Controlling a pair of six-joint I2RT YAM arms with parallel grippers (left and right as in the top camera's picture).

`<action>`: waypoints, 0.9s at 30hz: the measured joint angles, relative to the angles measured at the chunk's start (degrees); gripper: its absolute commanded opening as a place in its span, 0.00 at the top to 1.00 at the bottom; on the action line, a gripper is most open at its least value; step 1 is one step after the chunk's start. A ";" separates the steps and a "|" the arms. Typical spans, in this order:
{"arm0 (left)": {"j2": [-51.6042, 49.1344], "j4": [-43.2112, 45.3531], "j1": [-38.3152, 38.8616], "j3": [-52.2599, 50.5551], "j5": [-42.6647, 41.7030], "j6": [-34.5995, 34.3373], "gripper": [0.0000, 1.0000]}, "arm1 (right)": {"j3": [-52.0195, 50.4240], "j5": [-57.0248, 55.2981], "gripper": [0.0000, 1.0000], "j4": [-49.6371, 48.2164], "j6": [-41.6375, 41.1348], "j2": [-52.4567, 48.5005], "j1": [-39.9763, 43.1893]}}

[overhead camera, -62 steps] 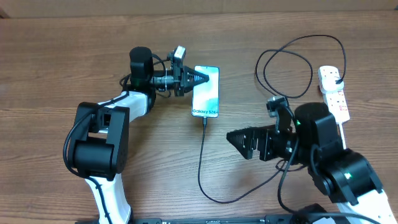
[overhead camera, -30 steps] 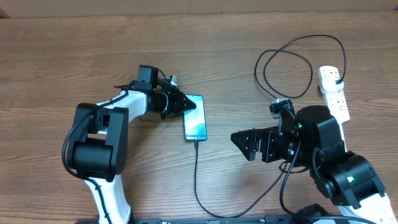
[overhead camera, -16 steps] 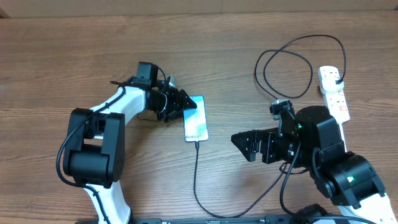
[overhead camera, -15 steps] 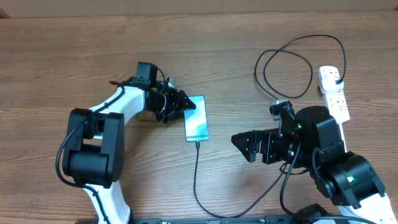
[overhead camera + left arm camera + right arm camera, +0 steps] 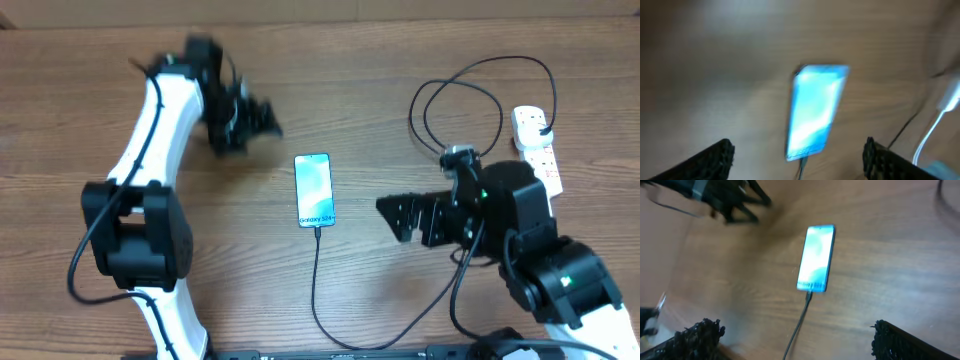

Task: Plug charger to phone and switch on socket
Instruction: 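Release the phone and raise the left gripper away, then move the right gripper to the power strip's orange switch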

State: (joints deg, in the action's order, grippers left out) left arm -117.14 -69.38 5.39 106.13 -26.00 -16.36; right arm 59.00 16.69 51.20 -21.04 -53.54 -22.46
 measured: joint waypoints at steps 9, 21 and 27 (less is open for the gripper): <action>10.86 -3.15 10.21 21.84 1.66 7.26 0.01 | 10.71 -1.27 0.00 2.82 0.07 -11.89 19.54; 20.13 -15.26 12.55 21.90 2.54 18.32 0.01 | 11.61 -1.14 0.00 -0.42 2.40 -19.04 40.39; 20.22 -17.79 12.63 21.90 4.00 19.74 0.00 | 11.61 -8.76 0.42 -6.93 2.80 -22.88 43.50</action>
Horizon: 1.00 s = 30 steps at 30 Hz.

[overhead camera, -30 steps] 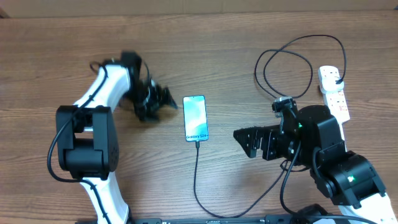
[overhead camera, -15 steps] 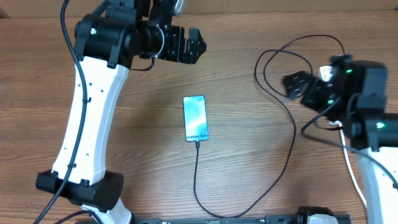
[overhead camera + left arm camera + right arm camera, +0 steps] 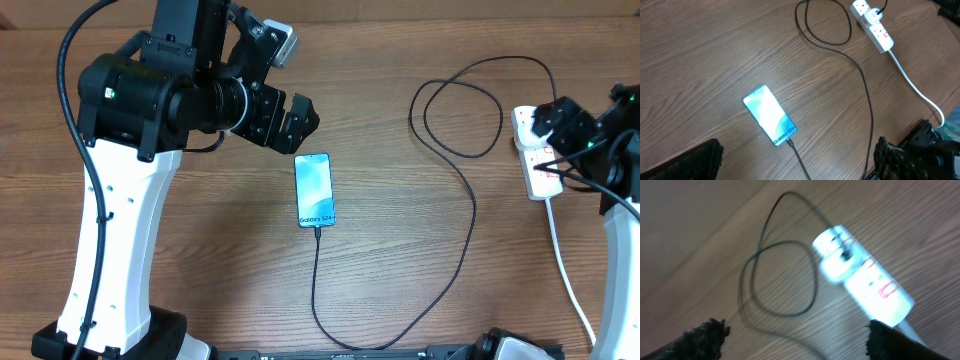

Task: Plug charger to phone and switch on socket
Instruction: 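Move the right gripper to the power strip's orange switch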

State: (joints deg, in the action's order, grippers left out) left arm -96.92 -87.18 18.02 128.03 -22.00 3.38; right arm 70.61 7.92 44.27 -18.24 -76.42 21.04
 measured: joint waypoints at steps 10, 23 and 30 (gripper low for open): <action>0.00 -0.09 0.00 0.00 1.07 0.07 0.00 | 0.31 -8.31 0.96 -10.80 0.28 -9.99 1.22; 0.00 -0.09 0.00 0.00 1.27 0.07 0.00 | 0.39 1.97 0.96 -18.97 -0.70 -22.49 11.30; 0.00 -0.09 0.02 0.00 1.27 0.09 0.00 | 0.39 4.33 0.96 -20.85 -1.01 -29.92 11.13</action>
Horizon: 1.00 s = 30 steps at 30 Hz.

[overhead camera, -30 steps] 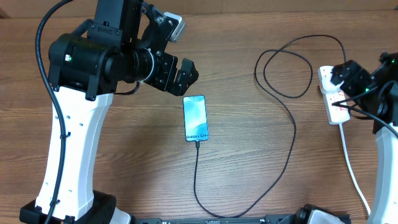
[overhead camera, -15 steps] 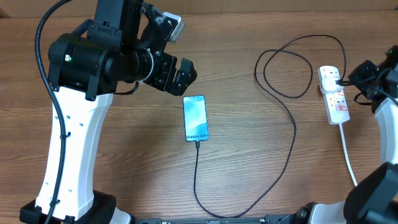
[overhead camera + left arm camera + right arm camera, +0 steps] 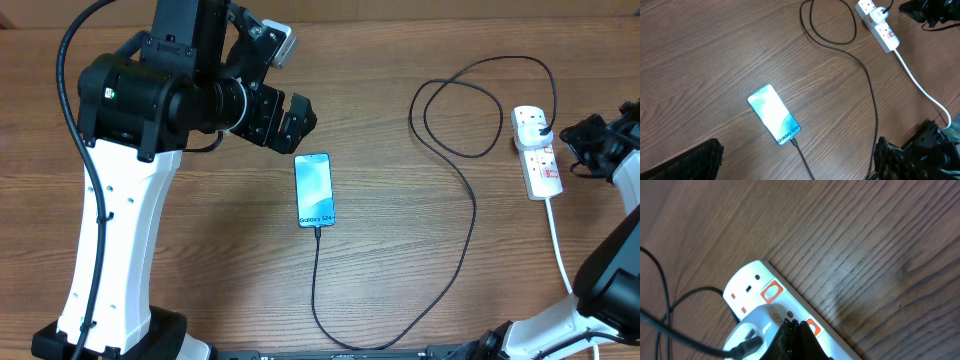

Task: Plug charger to phone and switch on socket
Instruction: 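Move the right gripper to the power strip's orange switch, then press the orange switch down with the right gripper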

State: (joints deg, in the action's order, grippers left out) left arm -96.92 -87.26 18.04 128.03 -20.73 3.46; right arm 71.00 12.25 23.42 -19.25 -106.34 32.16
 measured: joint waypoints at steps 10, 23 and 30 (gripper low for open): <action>0.00 0.00 0.00 0.00 0.00 0.00 0.01 | 0.00 0.63 0.97 -1.46 -0.04 -3.08 0.00; 0.00 0.00 -0.02 0.00 0.00 0.00 0.00 | 0.09 2.36 0.96 -1.75 -0.04 -7.48 -0.81; 0.00 0.00 -0.02 0.00 0.00 0.00 0.01 | 0.61 2.27 0.96 -1.22 -0.04 -7.63 -1.38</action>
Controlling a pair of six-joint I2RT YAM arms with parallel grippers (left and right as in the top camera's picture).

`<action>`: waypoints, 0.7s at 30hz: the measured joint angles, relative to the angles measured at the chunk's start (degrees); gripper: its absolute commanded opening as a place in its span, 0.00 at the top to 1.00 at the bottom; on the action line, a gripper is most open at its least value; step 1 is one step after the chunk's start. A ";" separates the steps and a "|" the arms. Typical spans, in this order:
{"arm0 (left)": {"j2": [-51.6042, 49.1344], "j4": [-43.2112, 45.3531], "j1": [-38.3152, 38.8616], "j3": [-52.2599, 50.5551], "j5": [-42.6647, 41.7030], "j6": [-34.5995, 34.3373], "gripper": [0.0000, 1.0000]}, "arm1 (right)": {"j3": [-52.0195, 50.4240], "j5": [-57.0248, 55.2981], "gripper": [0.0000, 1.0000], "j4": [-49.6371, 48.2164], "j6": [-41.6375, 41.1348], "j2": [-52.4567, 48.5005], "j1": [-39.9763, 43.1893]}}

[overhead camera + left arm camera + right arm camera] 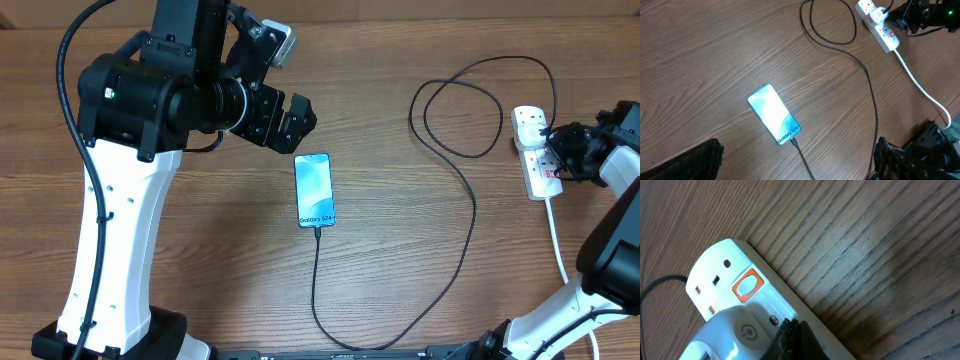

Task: Plug charger to phone and switch on socket
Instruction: 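Press the orange switch down with the right gripper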

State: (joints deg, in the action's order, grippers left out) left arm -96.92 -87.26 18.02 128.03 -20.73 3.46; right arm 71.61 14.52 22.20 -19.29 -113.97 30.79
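The lit phone (314, 190) lies flat mid-table with the black charger cable (466, 220) plugged into its near end (794, 142). The cable loops back to a white adapter (732, 335) seated in the white power strip (546, 172). My right gripper (790, 336) is shut, its tip pressed on the strip beside the adapter, just below an orange rocker switch (747, 287) and a small red light (774, 320). My left gripper (298, 116) hangs open, high above the table behind the phone, holding nothing.
The strip's white lead (562, 255) runs toward the front edge at the right. The cable's big loop (450, 100) lies between the phone and the strip. The left arm's white column (120, 230) stands at the left.
My right gripper has shifted left from just beside the strip onto it, and the strip now looms larger in the right wrist view. The left arm and phone are unchanged.
First both grippers were near the phone, with the cable plugged into it. Then the left gripper stood open high above the phone and the right one was over the strip. The right gripper was then shut at the strip's edge, and now presses on it.
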 measured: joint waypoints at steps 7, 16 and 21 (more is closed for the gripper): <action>0.00 0.00 0.02 0.00 0.00 0.00 0.00 | 0.20 -0.13 0.96 0.42 0.00 0.00 -0.04; 0.00 0.00 0.02 0.00 0.00 0.00 0.00 | 0.24 -0.13 0.96 0.55 -0.02 0.00 -0.02; 0.00 0.00 0.02 0.00 0.00 0.00 0.00 | 0.39 -0.13 0.96 1.14 -0.02 0.00 -0.04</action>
State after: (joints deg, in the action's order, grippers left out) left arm -96.92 -87.26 18.04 128.03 -20.73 3.46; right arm 72.01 14.39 23.33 -19.31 -113.97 30.74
